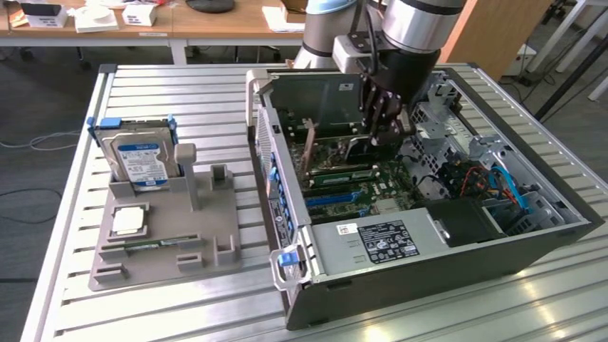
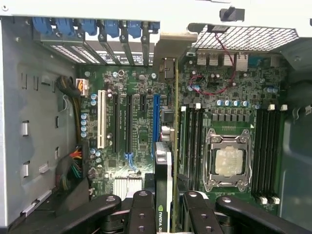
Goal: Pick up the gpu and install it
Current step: 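Insert the gpu into the slot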
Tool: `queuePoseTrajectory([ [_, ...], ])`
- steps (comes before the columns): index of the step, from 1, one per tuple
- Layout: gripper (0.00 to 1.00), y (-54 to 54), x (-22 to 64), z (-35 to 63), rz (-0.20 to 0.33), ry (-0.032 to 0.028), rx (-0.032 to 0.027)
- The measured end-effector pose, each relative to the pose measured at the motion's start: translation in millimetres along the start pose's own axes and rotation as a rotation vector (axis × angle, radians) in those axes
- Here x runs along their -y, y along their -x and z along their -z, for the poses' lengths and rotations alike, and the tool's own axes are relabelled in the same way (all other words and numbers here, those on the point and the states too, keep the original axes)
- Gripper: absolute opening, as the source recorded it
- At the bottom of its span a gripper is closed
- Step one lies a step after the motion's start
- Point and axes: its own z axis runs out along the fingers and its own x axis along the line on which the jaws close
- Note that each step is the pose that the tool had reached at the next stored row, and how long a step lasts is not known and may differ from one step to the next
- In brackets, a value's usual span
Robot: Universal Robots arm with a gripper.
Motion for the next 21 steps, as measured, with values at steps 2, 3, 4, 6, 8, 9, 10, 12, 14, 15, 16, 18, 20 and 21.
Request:
queuePoseTrajectory([
  [2,0.27,-0.4,-0.2,-3.2,0.0,0.0001,-0.0002],
  [3,0.27,-0.6,-0.2,-4.7,0.0,0.0001,-0.0001],
  [4,0.27,-0.9,-0.3,-6.3,0.0,0.0001,-0.0001],
  [6,0.27,-1.2,-0.3,-9.2,0.0,0.0001,-0.0001],
  [8,0.27,-1.6,-0.4,-11.9,0.0,0.0001,-0.0001],
  [9,0.27,-1.8,-0.4,-13.3,0.0,0.0001,0.0],
  [10,0.27,-1.9,-0.5,-14.5,0.0,0.0,0.0],
  [12,0.27,-2.2,-0.5,-16.9,0.0,0.0,-0.0001],
  [14,0.27,-2.5,-0.5,-19.2,0.0,0.0001,0.0],
  [15,0.27,-2.6,-0.5,-20.4,0.0,0.0001,-0.0001],
  [16,0.27,-2.7,-0.6,-21.5,0.0,0.0,-0.0001],
  [18,0.27,-2.9,-0.6,-23.7,0.0,0.0,-0.0002],
  [20,0.27,-3.1,-0.6,-26.0,0.0,0.0001,-0.0001],
  [21,0.27,-3.3,-0.6,-27.1,0.0,0.0,-0.0001],
])
